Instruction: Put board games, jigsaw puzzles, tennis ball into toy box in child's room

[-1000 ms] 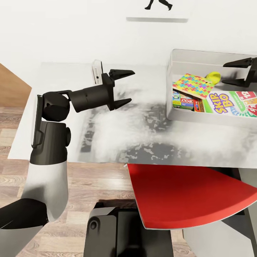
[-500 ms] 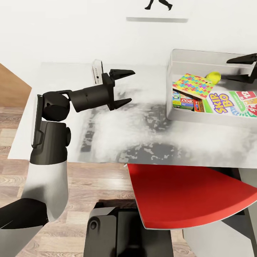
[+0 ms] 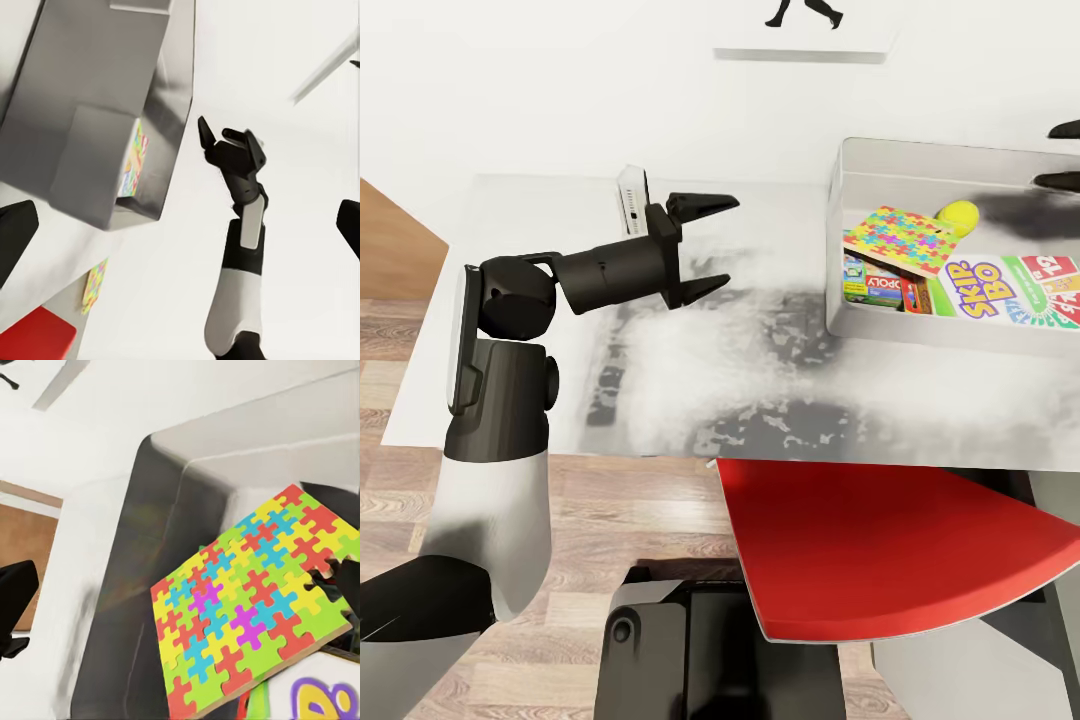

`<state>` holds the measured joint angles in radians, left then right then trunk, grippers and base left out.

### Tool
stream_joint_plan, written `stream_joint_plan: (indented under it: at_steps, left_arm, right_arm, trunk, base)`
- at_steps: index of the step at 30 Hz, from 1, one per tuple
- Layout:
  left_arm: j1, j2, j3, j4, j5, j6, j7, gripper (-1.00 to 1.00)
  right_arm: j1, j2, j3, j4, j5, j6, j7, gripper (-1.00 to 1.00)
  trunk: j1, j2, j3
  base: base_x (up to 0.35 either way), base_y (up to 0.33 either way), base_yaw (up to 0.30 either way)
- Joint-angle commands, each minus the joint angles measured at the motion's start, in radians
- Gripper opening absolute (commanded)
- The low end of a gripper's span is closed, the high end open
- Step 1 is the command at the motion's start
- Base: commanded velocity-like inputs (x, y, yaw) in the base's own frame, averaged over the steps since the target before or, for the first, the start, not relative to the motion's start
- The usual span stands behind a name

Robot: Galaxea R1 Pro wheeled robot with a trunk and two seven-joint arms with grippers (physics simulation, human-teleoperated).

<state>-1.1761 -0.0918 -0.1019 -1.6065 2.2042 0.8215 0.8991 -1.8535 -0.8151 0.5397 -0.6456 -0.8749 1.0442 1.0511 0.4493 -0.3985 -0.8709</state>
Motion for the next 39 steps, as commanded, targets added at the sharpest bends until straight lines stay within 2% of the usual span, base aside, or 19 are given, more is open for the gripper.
stream_joint_plan:
  at_steps: [1,5,10,16,21,39]
  left_arm:
    - [-0.001,-0.001,0.001,0.0,0.009,0.001,0.008,1.0]
    - [0.0,-0.002,-0.002,-0.001,0.008,0.003,0.004,1.0]
    - [0.001,-0.004,-0.025,-0.001,0.006,0.005,-0.005,1.0]
    - [-0.001,-0.005,-0.046,-0.001,0.005,0.005,-0.015,1.0]
    - [-0.001,-0.005,-0.059,-0.001,0.005,0.007,-0.024,1.0]
    - [-0.002,-0.004,-0.066,-0.001,0.003,0.008,-0.03,1.0]
  right_arm:
    - [-0.001,-0.011,0.005,-0.019,-0.007,0.003,0.004,1.0]
    - [0.0,-0.026,0.004,-0.054,-0.016,0.003,0.004,1.0]
    - [0.014,-0.049,0.002,-0.11,-0.026,0.003,0.004,1.0]
    - [0.027,-0.063,0.001,-0.142,-0.035,0.003,0.004,1.0]
    - [0.035,-0.077,0.0,-0.181,-0.06,0.003,0.004,1.0]
    - [0.041,-0.087,-0.001,-0.254,-0.08,0.003,-0.004,1.0]
  trunk:
    - [0.001,-0.002,-0.001]
    - [0.001,-0.002,-0.001]
    - [0.001,-0.002,-0.001]
    - [0.001,-0.002,-0.001]
    - [0.001,-0.002,-0.001]
    - [0.001,-0.002,-0.001]
  base:
    - [0.0,0.0,0.0]
    - [0.0,0.0,0.0]
    - [0.0,0.0,0.0]
    - [-0.024,0.0,0.0]
    - [-0.165,0.0,0.0]
    - [-0.22,0.0,0.0]
